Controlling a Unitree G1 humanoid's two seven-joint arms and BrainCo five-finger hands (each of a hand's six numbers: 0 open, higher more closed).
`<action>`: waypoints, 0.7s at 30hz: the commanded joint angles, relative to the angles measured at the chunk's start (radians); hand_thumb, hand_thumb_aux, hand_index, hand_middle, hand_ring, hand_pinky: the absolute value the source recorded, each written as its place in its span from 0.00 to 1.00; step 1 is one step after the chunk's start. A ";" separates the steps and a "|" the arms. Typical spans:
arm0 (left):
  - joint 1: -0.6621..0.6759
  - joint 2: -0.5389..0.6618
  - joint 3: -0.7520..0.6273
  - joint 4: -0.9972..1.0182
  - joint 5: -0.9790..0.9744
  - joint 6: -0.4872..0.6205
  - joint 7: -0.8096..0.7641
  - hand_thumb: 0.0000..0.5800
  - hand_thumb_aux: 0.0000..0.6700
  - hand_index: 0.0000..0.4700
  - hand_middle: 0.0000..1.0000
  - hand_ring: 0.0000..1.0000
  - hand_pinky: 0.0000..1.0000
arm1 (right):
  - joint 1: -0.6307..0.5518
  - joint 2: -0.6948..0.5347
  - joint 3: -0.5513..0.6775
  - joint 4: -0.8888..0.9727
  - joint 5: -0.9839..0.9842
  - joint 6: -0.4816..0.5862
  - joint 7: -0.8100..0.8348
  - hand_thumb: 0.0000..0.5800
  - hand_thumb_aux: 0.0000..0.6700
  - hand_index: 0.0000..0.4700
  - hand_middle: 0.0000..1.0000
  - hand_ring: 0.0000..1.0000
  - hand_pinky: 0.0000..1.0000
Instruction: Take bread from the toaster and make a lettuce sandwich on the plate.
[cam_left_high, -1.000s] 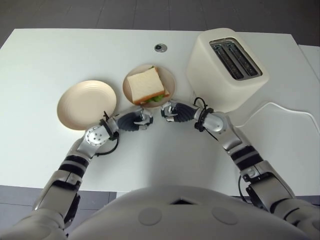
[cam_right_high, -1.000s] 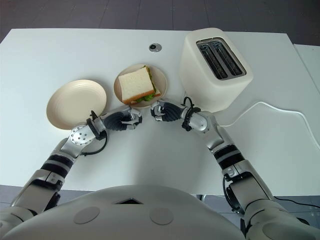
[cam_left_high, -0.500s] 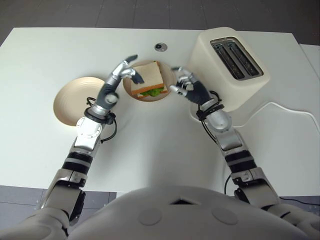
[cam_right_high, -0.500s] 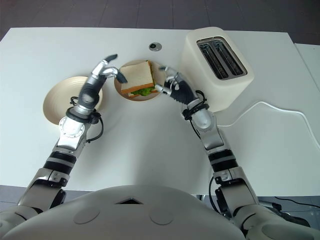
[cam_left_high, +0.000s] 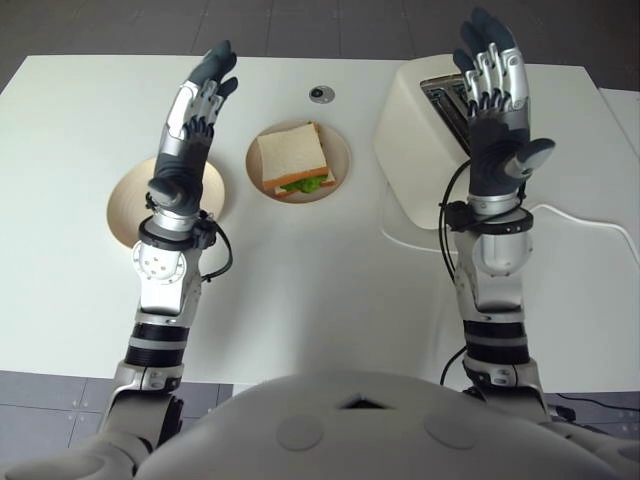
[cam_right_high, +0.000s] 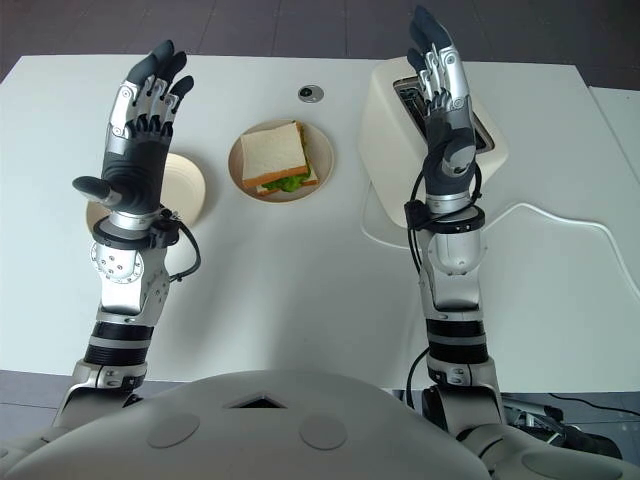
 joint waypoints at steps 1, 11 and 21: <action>-0.009 -0.019 0.014 0.025 0.035 0.019 -0.007 0.00 0.00 0.00 0.00 0.00 0.00 | 0.012 0.012 0.016 -0.004 -0.006 -0.005 0.015 0.00 0.00 0.00 0.00 0.00 0.00; -0.020 -0.042 0.033 0.047 0.047 0.030 -0.031 0.00 0.00 0.00 0.00 0.00 0.00 | 0.016 0.029 0.043 0.002 -0.032 -0.007 0.033 0.00 0.00 0.00 0.00 0.00 0.00; -0.026 -0.057 0.038 0.052 0.058 0.043 -0.047 0.00 0.00 0.00 0.00 0.00 0.00 | 0.031 0.033 0.053 0.004 -0.057 -0.005 0.038 0.00 0.00 0.00 0.00 0.00 0.00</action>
